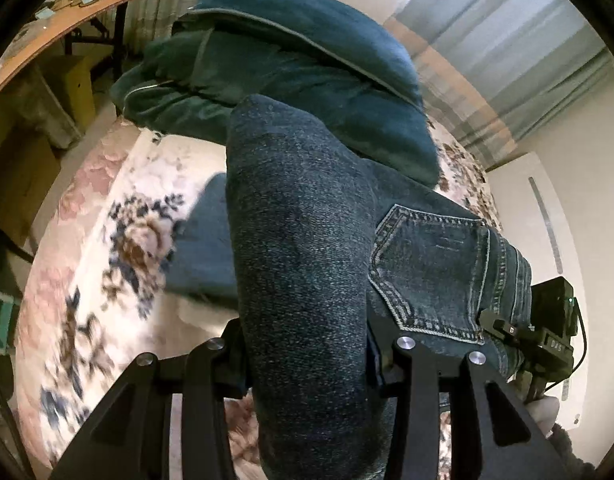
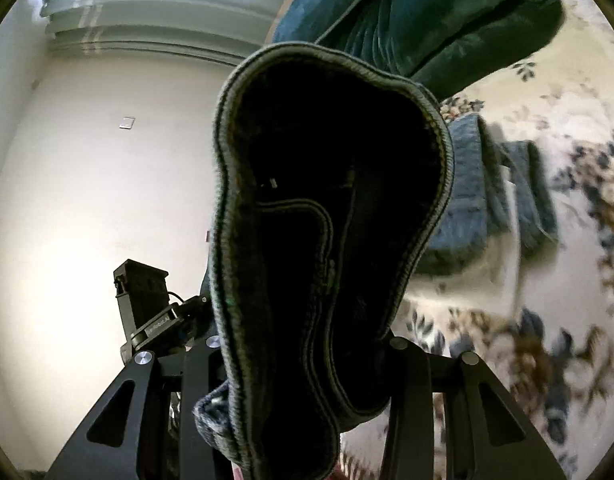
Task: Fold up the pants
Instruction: 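Carry the lifted jeans bundle with both tools toward the folded clothes stack, then lower the jeans onto the folded clothes stack and open both tools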
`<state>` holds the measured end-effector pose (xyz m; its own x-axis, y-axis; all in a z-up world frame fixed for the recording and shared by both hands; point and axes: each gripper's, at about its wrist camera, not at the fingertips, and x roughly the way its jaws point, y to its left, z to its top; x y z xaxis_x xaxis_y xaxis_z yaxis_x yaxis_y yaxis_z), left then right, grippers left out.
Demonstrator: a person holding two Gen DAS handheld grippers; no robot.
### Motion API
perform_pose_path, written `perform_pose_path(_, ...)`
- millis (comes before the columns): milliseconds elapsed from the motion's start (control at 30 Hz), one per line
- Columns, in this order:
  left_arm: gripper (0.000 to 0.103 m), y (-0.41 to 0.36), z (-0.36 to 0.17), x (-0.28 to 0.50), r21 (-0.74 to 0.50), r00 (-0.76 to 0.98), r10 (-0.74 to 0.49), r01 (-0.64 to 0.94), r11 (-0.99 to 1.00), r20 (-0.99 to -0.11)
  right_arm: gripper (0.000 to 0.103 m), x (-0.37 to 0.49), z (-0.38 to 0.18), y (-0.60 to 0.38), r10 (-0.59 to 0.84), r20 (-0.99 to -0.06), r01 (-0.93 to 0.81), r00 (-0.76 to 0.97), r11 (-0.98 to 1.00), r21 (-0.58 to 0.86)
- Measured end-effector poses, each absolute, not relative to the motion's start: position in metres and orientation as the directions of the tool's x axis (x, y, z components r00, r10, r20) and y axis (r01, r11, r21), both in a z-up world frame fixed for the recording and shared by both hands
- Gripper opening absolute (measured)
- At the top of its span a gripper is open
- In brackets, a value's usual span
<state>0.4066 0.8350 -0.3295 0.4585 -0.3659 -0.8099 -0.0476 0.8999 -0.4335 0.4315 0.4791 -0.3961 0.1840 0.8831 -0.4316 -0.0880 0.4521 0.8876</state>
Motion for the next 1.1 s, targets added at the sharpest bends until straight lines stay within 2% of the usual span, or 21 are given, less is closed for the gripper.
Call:
perform_pose_path(267,0.039,0.882,-0.382,0.479,-0.468,0.404,-0.420,-0.023,0.883,-0.812,0.042,0.504,-0.449,0.539,0.860,-0.469,-0.047,0.203,0.487,0.872)
perform_pose_path(500,0.039,0.874,-0.425,0.514,-0.505,0.343,-0.479,0.015,0.863,-0.808,0.042,0.536,-0.484,0.533,0.831,-0.494,0.040,0.257,0.502,0.864)
perform_pose_path(600,0.041,0.871,-0.459,0.517,-0.475,0.283,-0.453,-0.010,0.880,-0.845,0.042,0.541,-0.510,0.528,0.814,-0.529,0.094,0.240,0.523,0.847)
perform_pose_path(667,0.048,0.874,-0.484,0.512,-0.483,0.227,-0.458,-0.066,0.873,-0.859,0.042,0.545,-0.533,0.530,0.786,-0.582,0.120,0.208,0.570,0.813)
perform_pose_path(767,0.068,0.886,-0.509,0.505,-0.500,0.220,-0.469,-0.114,0.859,-0.855,0.042,0.548,-0.560,0.534,0.773,-0.609,0.147,0.176,0.592,0.793)
perform_pose_path(800,0.080,0.890,-0.514,0.504,-0.509,0.218,-0.476,-0.133,0.851,-0.852,0.042,0.548,-0.564,0.534,0.772,-0.611,0.147,0.175,0.593,0.792)
perform_pose_path(833,0.088,0.892,-0.517,0.503,-0.513,0.212,-0.480,-0.145,0.846,-0.851,0.043,0.547,-0.569,0.533,0.773,-0.608,0.156,0.181,0.587,0.794)
perform_pose_path(867,0.089,0.892,-0.517,0.503,-0.513,0.206,-0.481,-0.150,0.845,-0.852,0.044,0.551,-0.574,0.531,0.775,-0.604,0.173,0.187,0.579,0.797)
perform_pose_path(933,0.089,0.888,-0.506,0.502,-0.484,0.183,-0.457,-0.148,0.863,-0.870,0.051,0.549,-0.576,0.526,0.772,-0.602,0.217,0.204,0.563,0.797)
perform_pose_path(967,0.089,0.884,-0.497,0.502,-0.451,0.171,-0.428,-0.133,0.883,-0.887,0.058,0.550,-0.576,0.526,0.765,-0.611,0.222,0.203,0.572,0.790)
perform_pose_path(1000,0.087,0.879,-0.485,0.500,-0.412,0.165,-0.392,-0.107,0.905,-0.905,0.084,0.548,-0.568,0.527,0.730,-0.656,0.232,0.192,0.615,0.753)
perform_pose_path(1033,0.087,0.875,-0.470,0.497,-0.375,0.177,-0.358,-0.073,0.924,-0.917,0.097,0.545,-0.557,0.526,0.701,-0.683,0.226,0.204,0.645,0.730)
perform_pose_path(1100,0.087,0.865,-0.428,0.484,-0.241,0.255,-0.232,-0.006,0.970,-0.939,0.097,0.534,-0.524,0.521,0.605,-0.755,0.207,0.253,0.728,0.653)
